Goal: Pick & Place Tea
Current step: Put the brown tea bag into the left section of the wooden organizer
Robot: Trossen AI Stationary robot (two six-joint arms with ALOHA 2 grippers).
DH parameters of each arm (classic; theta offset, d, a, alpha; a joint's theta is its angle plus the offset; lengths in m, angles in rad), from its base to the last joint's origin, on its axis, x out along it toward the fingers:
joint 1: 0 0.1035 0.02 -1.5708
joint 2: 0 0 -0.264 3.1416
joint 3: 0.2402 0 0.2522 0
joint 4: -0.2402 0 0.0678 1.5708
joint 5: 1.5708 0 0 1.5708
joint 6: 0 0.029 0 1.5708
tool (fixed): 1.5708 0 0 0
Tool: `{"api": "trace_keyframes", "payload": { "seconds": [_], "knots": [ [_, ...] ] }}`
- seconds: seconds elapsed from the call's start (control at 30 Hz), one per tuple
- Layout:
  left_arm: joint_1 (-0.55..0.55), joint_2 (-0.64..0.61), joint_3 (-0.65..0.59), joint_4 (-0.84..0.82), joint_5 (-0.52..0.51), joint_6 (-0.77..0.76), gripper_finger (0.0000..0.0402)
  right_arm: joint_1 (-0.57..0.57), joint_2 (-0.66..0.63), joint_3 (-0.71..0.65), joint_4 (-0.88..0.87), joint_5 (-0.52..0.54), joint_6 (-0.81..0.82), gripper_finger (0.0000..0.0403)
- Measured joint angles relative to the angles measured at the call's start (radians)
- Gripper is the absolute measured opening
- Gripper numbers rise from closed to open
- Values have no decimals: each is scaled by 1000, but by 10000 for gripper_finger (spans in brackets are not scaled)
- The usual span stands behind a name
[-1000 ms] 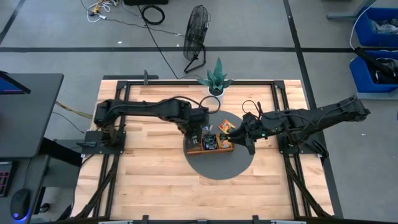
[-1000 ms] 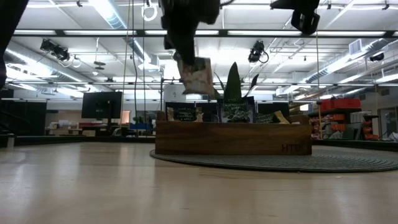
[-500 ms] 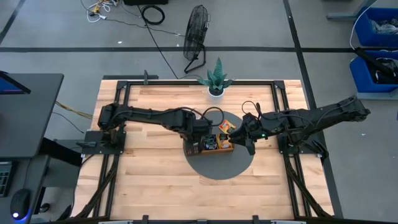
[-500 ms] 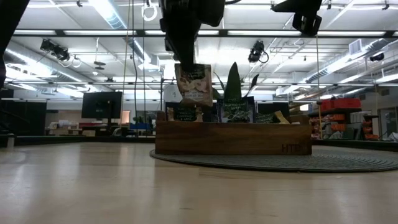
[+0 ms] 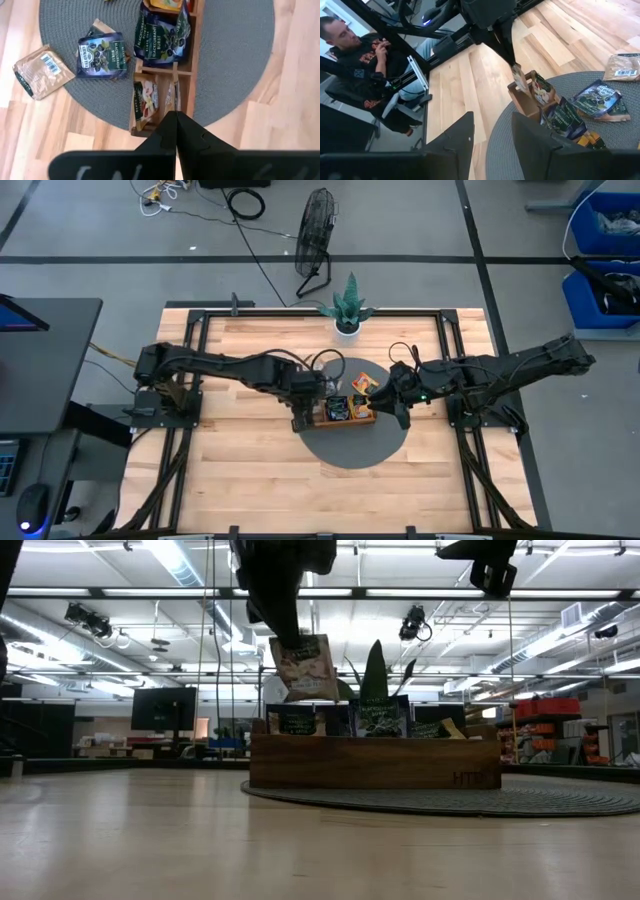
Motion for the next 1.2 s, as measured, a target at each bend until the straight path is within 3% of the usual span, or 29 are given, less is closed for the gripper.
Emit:
{"api": "trace_keyframes", "payload": {
  "seconds": [0.5,1.2],
  "knots": [
    [19,0,-159,112,19,-6,2,0,0,0,0,0,4,139],
    [60,33,-168,169,51,33,2,0,0,-1,-3,0,3,139]
  ]
}}
